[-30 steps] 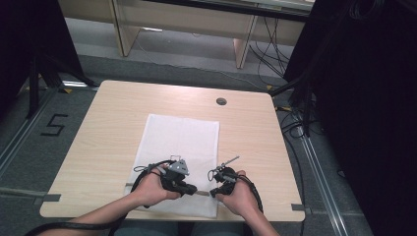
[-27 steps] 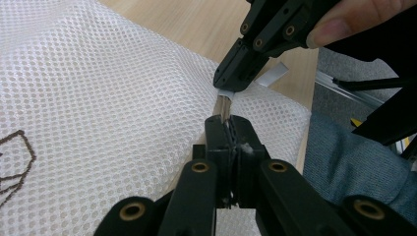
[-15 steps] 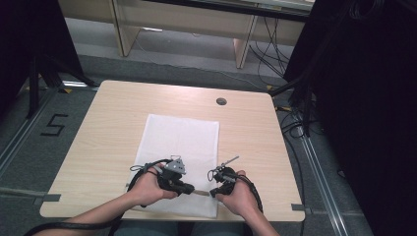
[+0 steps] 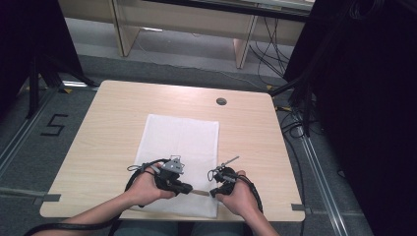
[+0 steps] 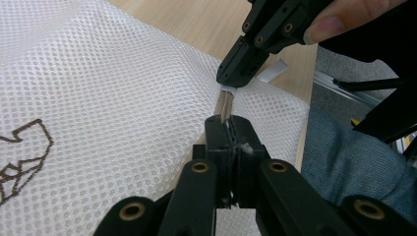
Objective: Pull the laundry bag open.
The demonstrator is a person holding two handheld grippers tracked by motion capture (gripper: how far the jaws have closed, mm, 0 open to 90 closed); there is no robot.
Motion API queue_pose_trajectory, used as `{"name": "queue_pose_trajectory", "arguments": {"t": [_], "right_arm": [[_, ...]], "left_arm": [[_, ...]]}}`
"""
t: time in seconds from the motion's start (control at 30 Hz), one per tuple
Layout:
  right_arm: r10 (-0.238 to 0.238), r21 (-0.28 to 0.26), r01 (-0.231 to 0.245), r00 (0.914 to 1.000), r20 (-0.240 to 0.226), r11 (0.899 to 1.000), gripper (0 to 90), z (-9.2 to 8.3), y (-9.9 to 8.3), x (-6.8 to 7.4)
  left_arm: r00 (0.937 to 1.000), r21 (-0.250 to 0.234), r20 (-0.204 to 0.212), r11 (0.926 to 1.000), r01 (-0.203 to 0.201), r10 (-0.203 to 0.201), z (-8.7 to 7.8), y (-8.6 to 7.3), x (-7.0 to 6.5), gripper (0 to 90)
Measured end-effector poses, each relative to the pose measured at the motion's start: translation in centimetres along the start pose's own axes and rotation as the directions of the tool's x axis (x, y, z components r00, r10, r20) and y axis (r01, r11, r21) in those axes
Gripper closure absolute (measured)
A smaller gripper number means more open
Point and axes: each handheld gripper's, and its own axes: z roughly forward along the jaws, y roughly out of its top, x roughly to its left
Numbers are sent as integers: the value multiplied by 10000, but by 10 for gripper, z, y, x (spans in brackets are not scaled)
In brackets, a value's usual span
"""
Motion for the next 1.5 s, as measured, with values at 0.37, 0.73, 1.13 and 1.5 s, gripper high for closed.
{"name": "queue_pose_trajectory", "arguments": {"t": [0.37,0.73,1.13,1.5], "right_arm": [[22,-9,-22,10000,22,10000,900,0,0,0],[-79,-14,79,10000,12,10000,900,0,0,0],[50,-110,-50,10000,14,9999,900,1,0,0],[-51,-33,51,10000,3,10000,900,0,0,0]], "left_arm": [[10000,-35,-28,10000,-62,62,-6,-1,2,878],[9999,-50,-106,10000,-40,40,-12,-5,3,878],[9998,-133,-150,9998,155,-157,-16,-6,5,878],[9998,-143,-158,9998,142,-144,-20,-9,8,878]]}}
